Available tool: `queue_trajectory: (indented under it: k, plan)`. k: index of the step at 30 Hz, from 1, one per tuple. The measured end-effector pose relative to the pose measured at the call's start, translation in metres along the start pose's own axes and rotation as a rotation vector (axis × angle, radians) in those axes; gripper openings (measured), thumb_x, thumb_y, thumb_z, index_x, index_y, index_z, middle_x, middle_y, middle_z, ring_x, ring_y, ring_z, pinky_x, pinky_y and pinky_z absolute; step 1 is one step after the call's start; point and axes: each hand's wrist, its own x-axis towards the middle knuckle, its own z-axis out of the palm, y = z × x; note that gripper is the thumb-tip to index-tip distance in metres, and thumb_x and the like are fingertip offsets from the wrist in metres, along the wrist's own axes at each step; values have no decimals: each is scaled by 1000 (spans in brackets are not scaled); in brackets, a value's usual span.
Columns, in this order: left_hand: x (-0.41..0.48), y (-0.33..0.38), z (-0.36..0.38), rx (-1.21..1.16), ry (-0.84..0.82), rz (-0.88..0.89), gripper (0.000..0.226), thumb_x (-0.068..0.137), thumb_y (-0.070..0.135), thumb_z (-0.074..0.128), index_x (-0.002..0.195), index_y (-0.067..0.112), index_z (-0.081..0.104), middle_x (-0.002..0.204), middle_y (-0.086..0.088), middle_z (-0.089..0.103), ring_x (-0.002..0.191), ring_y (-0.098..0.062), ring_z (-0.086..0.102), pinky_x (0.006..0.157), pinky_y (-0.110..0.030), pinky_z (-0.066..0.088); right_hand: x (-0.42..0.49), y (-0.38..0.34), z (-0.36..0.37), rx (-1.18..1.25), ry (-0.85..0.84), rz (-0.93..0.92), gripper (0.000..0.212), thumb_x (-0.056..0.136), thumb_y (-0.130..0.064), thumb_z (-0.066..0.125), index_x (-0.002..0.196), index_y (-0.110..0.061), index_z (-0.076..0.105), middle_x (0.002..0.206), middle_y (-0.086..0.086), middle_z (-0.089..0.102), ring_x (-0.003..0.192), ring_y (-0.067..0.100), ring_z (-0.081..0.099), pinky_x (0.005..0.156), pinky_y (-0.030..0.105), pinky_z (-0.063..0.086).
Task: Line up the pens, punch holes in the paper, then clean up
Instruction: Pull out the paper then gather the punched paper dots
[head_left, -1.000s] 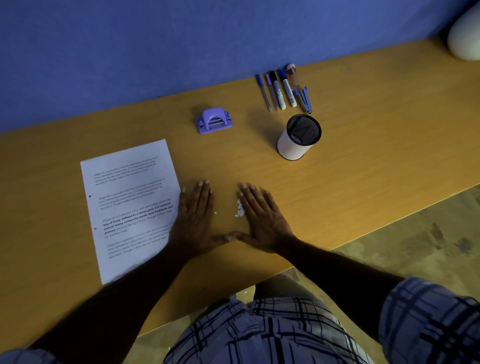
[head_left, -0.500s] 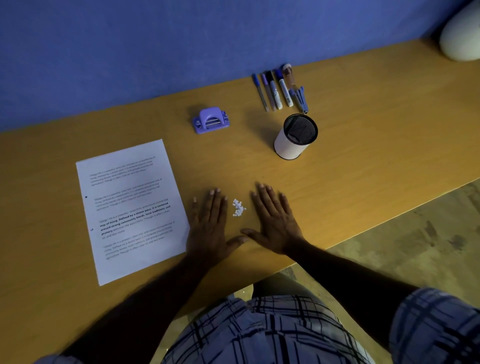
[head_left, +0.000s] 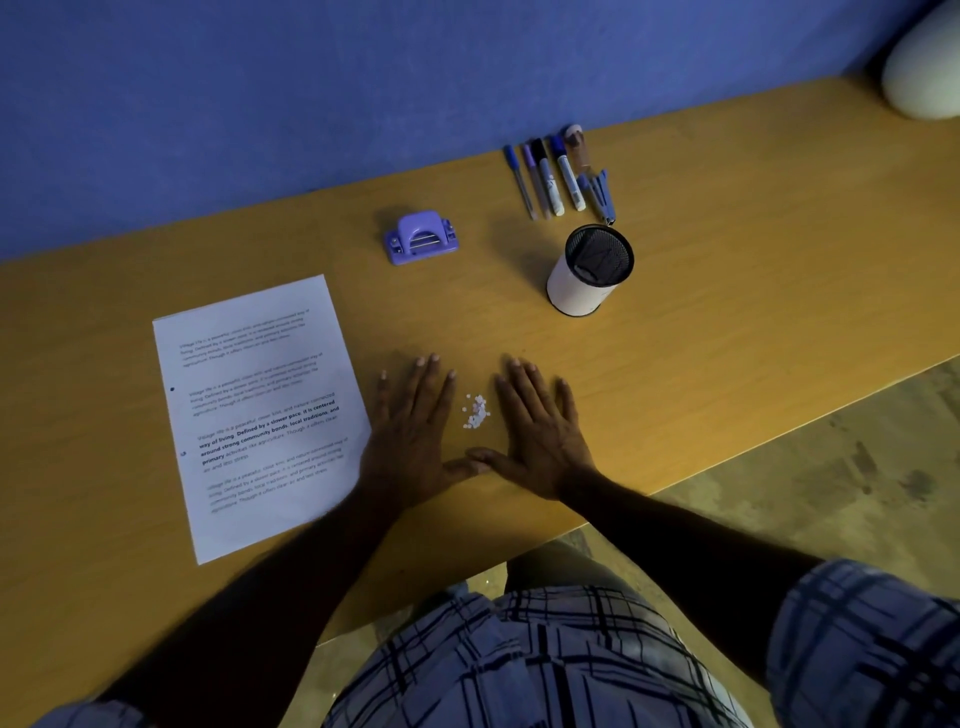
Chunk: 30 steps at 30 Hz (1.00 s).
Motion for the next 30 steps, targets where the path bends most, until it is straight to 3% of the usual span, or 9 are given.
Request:
queue_trajectory:
  k: [5, 13, 17, 21, 23, 26, 30]
  plan:
    - [-10, -16, -7, 29, -4, 5, 121, 66, 94, 28, 152, 8, 24, 160, -20, 15, 149, -35, 13, 116, -63, 9, 22, -14, -7, 2, -2, -33, 112, 76, -90, 24, 156, -14, 4, 164, 7, -9, 151, 23, -10, 122, 51, -1]
    - [-6, -6, -7, -13, 6, 24, 112, 73, 90, 24, 154, 12, 19, 162, -17, 11, 149, -33, 9, 117, -60, 7, 33, -14, -5, -15, 10, -55, 95, 88, -79, 20, 156, -14, 9, 164, 8, -2, 152, 23, -7, 122, 48, 0]
    - [-5, 2, -8, -44, 35, 61, 110, 74, 90, 23, 154, 14, 16, 162, -15, 11, 150, -32, 10, 116, -57, 4, 40, -15, -9, 18, 41, -27, 75, 95, -67, 22, 150, -15, 28, 162, 9, 19, 150, 26, 12, 118, 52, 16]
    - [-5, 2, -7, -18, -10, 45, 113, 72, 90, 19, 155, 13, 9, 163, -14, 4, 150, -30, 2, 118, -57, 3, 46, -13, -17, 80, 44, -39, 73, 92, -67, 32, 145, -16, 35, 157, 9, 30, 144, 28, 26, 113, 49, 26]
    - [-4, 0, -5, 4, -28, 35, 115, 71, 91, 18, 155, 13, 8, 163, -15, 2, 150, -30, -1, 118, -57, 2, 41, -9, -22, 132, 97, -55, 75, 90, -69, 35, 141, -14, 40, 148, 10, 39, 134, 27, 38, 106, 44, 36]
    - [-2, -3, -3, 14, -35, 36, 115, 71, 91, 18, 155, 13, 13, 162, -16, 5, 150, -32, 2, 117, -59, 2, 26, 2, -28, 319, 110, -49, 69, 85, -65, 47, 134, -16, 45, 132, 6, 47, 106, 17, 53, 84, 29, 49]
    - [1, -5, -2, 28, -71, 25, 115, 69, 92, 12, 155, 16, 9, 163, -16, -2, 150, -33, -4, 117, -61, 0, 12, 5, -24, 552, 66, 46, 55, 83, -36, 73, 128, -20, 48, 101, -5, 58, 73, 3, 52, 63, 13, 42]
